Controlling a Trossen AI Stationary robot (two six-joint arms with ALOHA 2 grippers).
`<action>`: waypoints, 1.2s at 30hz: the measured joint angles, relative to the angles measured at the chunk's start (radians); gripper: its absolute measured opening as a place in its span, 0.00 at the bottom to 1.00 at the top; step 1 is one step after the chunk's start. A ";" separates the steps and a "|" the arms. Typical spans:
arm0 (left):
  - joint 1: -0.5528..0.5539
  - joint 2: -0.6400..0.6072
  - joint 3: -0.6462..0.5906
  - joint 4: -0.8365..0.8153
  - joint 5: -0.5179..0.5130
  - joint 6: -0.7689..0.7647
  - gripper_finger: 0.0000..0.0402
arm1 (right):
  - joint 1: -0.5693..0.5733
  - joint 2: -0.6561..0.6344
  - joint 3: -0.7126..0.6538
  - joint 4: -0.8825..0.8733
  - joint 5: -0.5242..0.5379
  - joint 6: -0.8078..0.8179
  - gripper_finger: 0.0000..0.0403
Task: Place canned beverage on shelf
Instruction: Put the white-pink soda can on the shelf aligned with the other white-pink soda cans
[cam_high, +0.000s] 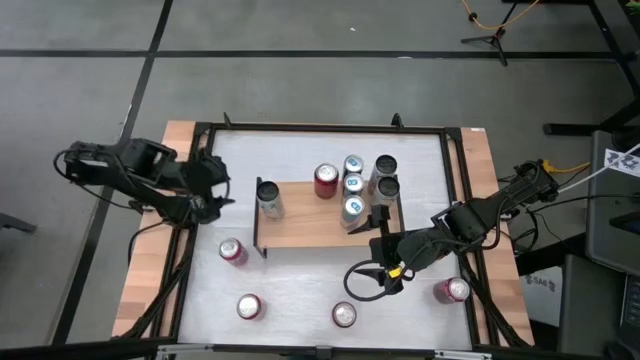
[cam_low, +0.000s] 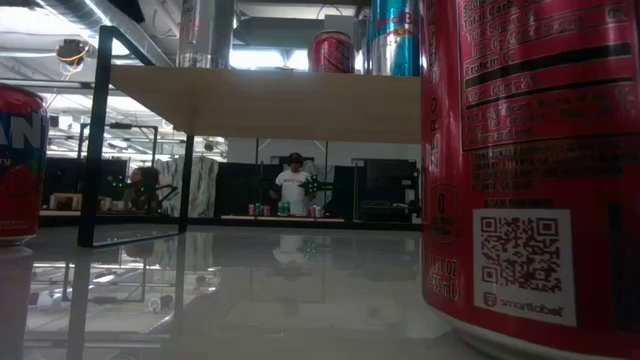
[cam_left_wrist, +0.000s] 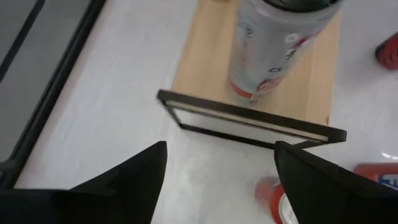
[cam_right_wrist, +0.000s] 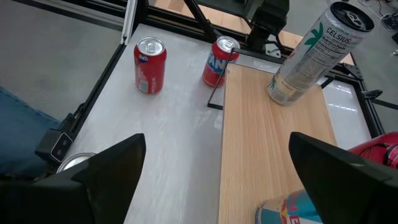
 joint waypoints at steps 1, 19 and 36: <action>0.000 -0.004 -0.022 0.020 0.000 0.015 0.70 | 0.000 0.000 0.000 0.001 0.000 0.000 0.96; 0.002 -0.012 -0.179 0.267 -0.188 0.054 0.57 | 0.000 0.001 0.000 0.253 -0.042 -0.002 0.96; 0.002 0.003 -0.182 0.315 -0.246 0.054 0.57 | -0.078 0.230 0.000 0.693 -0.026 -0.007 0.96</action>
